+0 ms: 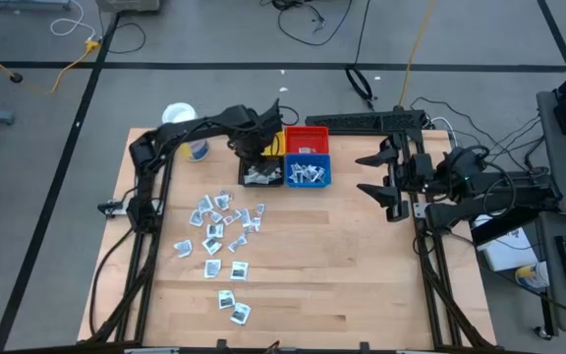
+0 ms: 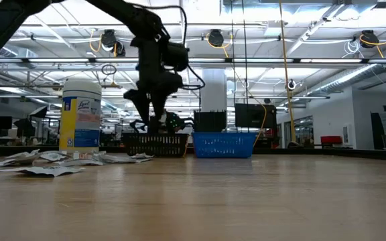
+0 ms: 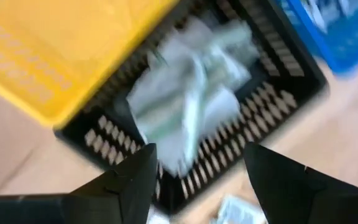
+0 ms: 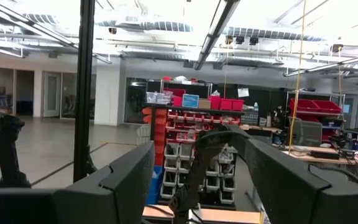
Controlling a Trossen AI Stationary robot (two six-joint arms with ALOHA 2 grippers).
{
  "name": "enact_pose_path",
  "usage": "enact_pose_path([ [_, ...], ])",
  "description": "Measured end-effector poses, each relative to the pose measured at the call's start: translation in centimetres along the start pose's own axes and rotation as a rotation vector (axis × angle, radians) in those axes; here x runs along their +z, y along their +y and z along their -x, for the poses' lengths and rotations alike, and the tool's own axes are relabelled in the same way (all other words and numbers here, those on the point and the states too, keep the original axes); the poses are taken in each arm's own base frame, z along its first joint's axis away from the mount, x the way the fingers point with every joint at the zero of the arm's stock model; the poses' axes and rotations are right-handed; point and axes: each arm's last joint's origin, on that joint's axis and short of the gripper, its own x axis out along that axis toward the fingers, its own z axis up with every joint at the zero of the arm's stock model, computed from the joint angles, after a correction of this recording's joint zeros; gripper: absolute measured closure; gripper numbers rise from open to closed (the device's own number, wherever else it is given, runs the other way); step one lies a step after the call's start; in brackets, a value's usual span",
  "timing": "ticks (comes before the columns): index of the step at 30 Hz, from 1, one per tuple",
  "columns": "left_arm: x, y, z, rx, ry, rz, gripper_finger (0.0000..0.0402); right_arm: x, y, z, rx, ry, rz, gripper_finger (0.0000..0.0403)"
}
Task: Pick & Place First Aid Supplies
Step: Put the orange ointment pack into the red basket
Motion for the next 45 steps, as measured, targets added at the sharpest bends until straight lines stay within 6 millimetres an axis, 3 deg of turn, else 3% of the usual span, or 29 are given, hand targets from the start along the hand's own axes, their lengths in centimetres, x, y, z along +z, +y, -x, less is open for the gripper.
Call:
enact_pose_path([
  [10,-3.9,-1.2,5.3,-0.005,-0.018,-0.192,0.0172,0.0,0.0,0.0,0.0,0.004,0.0,0.0156],
  [20,-9.3,-1.9,10.6,-0.009,-0.028,-0.286,0.0172,0.0,0.0,0.0,-0.001,0.005,0.0,0.0156],
  [26,-11.7,-2.3,12.4,0.008,-0.045,-0.314,0.0169,0.0,0.0,0.0,-0.002,0.004,0.009,0.0156],
  [35,-12.9,-3.4,12.3,0.049,-0.013,-0.285,0.0169,-0.1,-0.1,0.0,-0.033,0.007,0.01,0.0156],
  [45,-14.4,-5.3,6.6,0.185,0.029,-0.174,0.0169,-0.1,-0.2,0.0,-0.061,0.009,0.007,0.0156],
])
